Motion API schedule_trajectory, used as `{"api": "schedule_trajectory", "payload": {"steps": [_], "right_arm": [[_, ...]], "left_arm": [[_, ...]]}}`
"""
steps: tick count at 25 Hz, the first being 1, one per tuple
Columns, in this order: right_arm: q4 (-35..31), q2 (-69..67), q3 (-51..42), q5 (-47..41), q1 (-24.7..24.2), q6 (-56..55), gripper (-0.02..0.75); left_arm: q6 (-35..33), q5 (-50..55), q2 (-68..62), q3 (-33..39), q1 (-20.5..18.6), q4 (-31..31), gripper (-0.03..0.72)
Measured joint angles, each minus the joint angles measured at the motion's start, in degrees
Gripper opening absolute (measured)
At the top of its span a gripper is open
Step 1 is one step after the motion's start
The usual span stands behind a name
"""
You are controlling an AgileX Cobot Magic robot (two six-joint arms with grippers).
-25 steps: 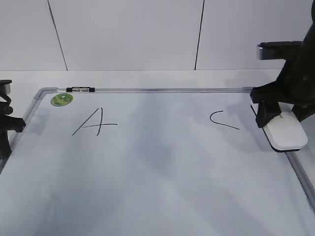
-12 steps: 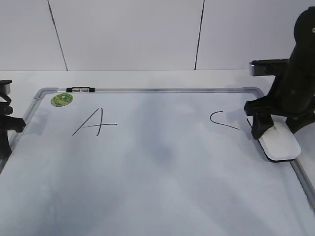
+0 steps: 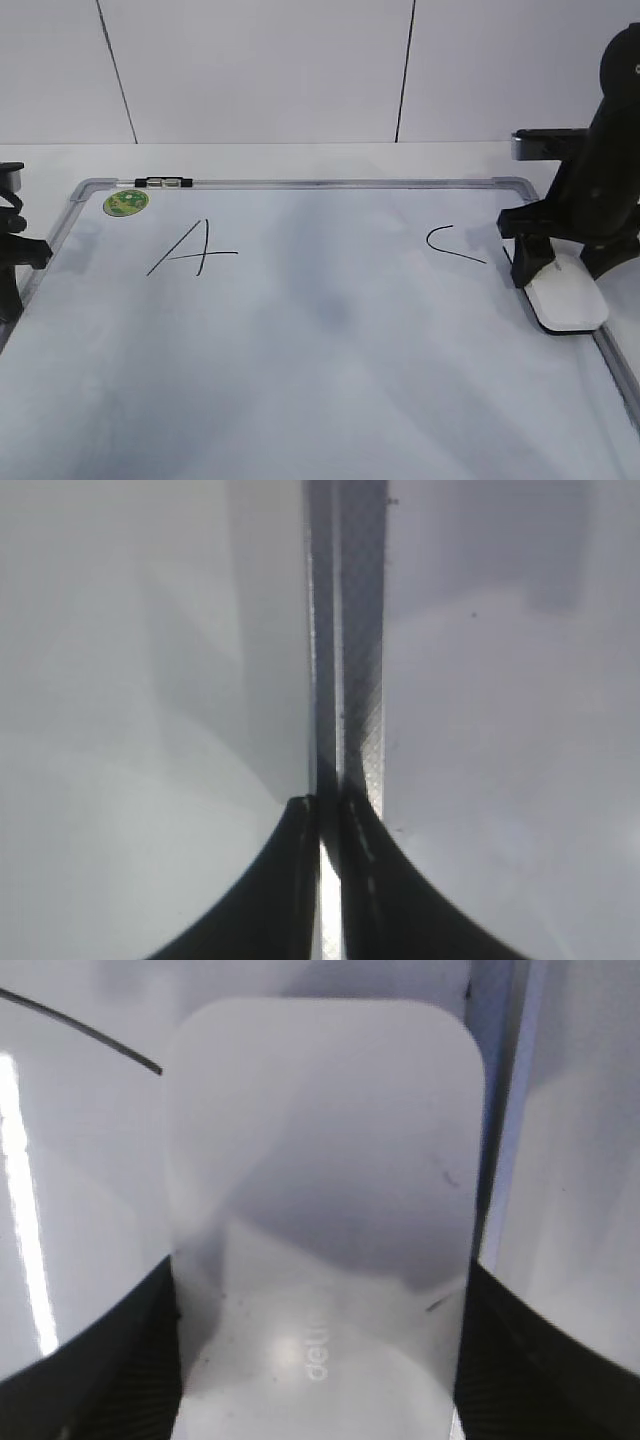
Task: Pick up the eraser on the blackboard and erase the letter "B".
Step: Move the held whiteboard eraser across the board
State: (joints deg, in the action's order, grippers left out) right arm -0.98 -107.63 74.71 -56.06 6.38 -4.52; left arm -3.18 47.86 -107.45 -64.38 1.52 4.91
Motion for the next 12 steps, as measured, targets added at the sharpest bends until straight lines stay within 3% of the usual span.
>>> {"api": "schedule_trajectory", "payload": {"steps": [12], "right_arm": [[0.0,-1.82,0.0,0.09,0.0,0.0,0.537]], "left_arm": [[0.0,0.0,0.0,0.0,0.0,0.09,0.024]]}}
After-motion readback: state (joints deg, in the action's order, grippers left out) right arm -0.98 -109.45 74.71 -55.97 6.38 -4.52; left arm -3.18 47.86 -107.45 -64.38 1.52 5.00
